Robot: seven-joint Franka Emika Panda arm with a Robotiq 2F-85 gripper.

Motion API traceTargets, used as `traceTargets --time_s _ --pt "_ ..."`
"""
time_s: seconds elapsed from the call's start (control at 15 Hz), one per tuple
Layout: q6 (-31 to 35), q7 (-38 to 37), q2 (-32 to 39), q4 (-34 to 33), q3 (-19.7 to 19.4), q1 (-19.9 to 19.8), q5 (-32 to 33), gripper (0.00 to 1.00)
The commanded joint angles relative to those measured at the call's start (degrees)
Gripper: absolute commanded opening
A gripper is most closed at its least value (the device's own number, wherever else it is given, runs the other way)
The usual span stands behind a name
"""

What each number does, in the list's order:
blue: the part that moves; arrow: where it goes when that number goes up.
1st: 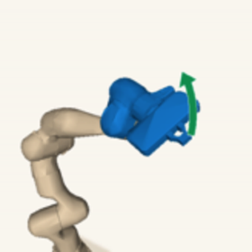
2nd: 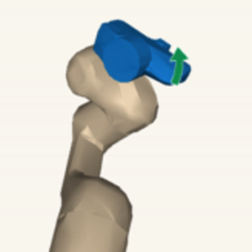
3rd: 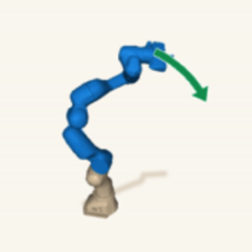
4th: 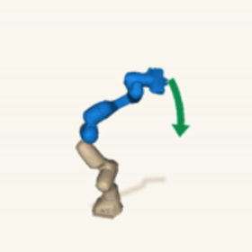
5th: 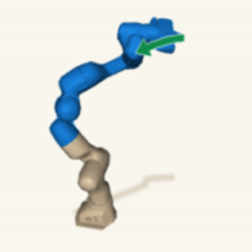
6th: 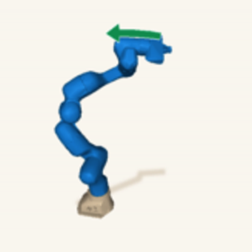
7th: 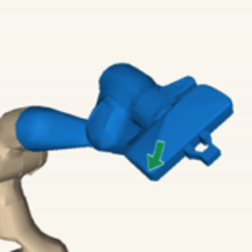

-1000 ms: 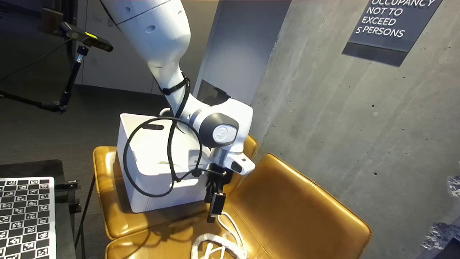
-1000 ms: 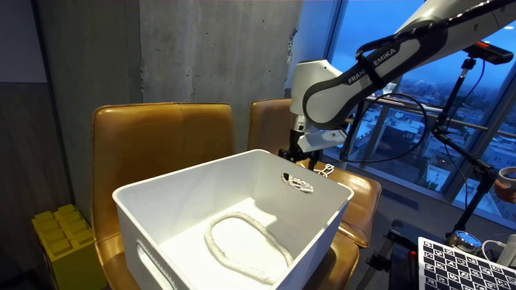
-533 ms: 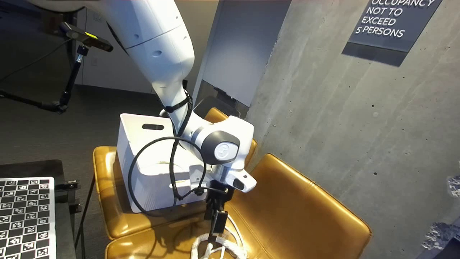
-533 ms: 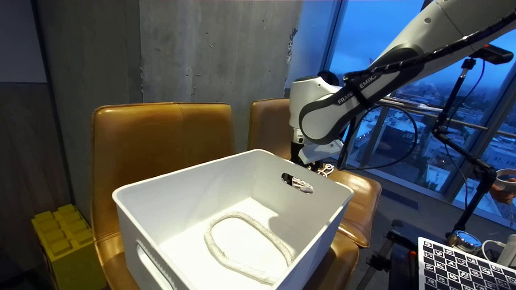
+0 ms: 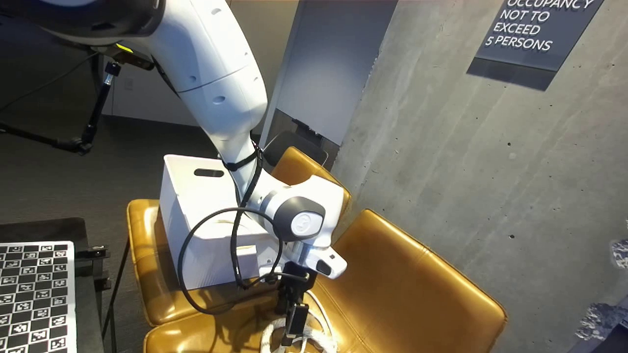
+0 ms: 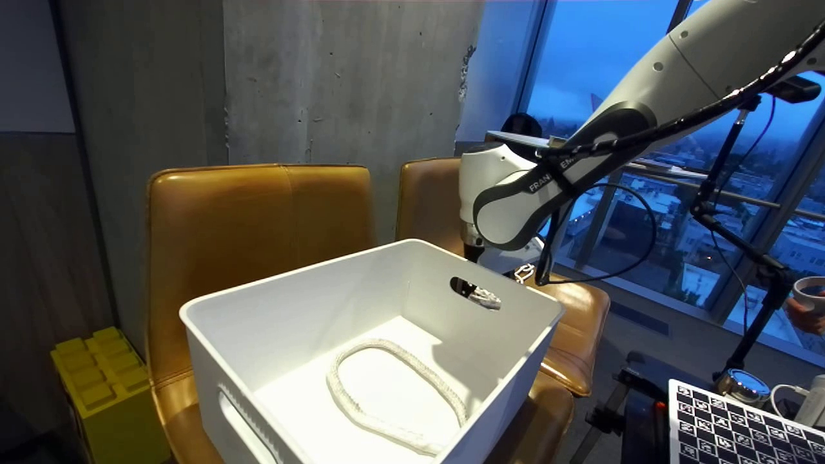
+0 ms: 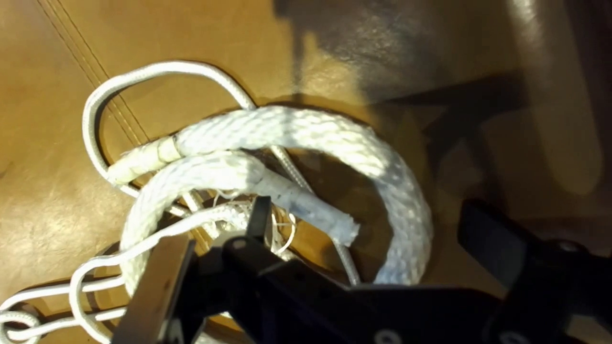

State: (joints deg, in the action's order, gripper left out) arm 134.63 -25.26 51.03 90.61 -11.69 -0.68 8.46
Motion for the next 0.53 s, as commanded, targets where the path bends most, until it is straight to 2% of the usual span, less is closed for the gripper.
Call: traceTargets --time_s 0.0,0.33,0.47 --pt "-0.7 0.8 1.6 -2.4 0.2 0.9 -1.3 1.00" --pt "-1.4 -0.2 2.2 -2.7 0.4 1.6 -1.9 1.00" --pt "-1.0 -1.5 1.8 -1.3 0.6 2.6 -2.1 0.96"
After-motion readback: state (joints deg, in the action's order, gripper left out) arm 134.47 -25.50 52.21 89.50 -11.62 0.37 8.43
